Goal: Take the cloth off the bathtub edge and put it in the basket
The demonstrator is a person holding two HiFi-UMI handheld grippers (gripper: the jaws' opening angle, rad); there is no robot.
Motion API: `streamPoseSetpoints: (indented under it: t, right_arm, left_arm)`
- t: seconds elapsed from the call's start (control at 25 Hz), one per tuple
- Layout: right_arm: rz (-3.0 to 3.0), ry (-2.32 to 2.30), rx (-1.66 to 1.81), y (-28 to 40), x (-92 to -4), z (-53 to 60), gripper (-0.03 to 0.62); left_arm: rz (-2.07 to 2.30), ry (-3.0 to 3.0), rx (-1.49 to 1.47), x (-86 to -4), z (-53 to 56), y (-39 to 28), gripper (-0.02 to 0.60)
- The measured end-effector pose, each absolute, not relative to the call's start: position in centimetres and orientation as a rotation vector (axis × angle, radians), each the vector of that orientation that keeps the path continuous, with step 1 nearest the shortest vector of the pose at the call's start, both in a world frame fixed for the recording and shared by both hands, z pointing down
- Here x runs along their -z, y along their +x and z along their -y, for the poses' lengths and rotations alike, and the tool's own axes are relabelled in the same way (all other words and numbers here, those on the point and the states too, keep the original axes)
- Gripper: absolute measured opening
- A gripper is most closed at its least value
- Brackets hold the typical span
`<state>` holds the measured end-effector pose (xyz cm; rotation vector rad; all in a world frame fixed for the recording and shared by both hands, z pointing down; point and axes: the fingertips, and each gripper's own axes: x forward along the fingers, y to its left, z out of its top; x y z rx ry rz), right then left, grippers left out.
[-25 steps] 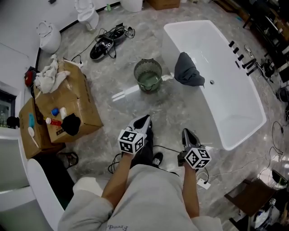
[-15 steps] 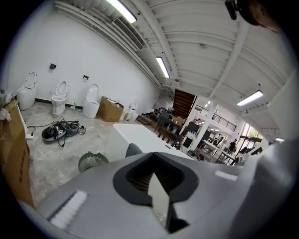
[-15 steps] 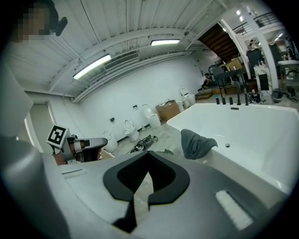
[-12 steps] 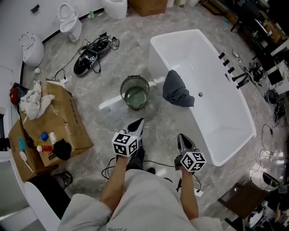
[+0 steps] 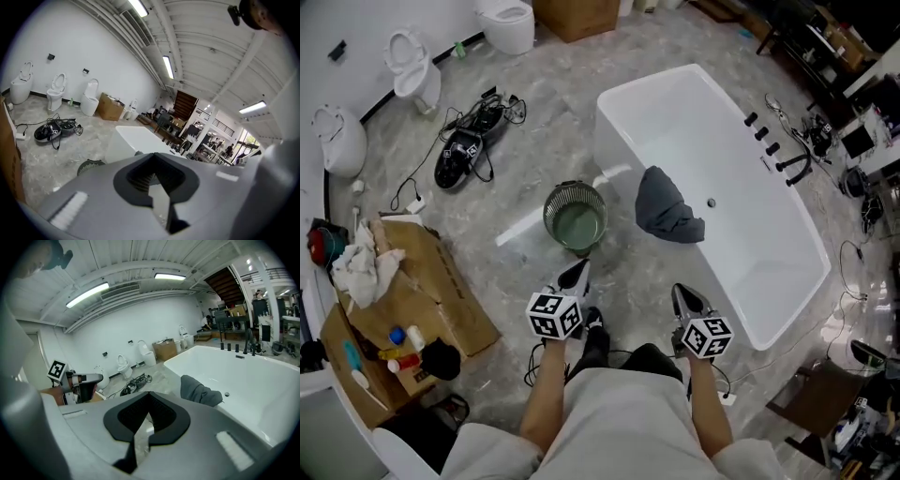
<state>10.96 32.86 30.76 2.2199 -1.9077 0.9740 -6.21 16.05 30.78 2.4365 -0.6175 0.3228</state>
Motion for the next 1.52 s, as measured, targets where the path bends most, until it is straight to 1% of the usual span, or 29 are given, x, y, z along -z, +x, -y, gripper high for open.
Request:
streamPoseSetpoints:
  t: [0.2, 0.48, 0.68, 0.88, 1.24, 1.52]
  right_arm:
    - [1.863, 2.229, -0.988, 13.0, -30.9, -31.1, 0.0]
    - [1.826, 2.142, -0.899, 16.5, -32.3, -28.2, 0.0]
    - [1.892, 2.084, -0.907, 18.7, -34.3, -24.5, 0.0]
    - [1.939, 2.034, -0.938, 22.1, -35.5, -20.4, 0.0]
    - [1.966, 1.95, -0.915, 32.3, -36.0, -14.4, 0.0]
    - [1.97, 1.923, -0.971, 37.2, -41.2, -10.6, 0.002]
  left_arm:
    - [0.619, 2.426, -0.31, -30.7, -14.2, -5.6, 0.057]
    - [0.669, 2.437, -0.323, -31.1, -12.1, -3.5, 0.057]
    - [0.675, 2.491, -0.449, -33.3, -10.2, -0.9, 0.057]
    - [0.639, 2.506, -0.555, -34.1, -7.4, 4.5, 0.057]
    - [0.595, 2.519, -0.653, -35.5, -5.6, 16.9, 0.058]
    - [0.604, 2.512, -0.698, -39.6, -4.2, 21.6, 0.057]
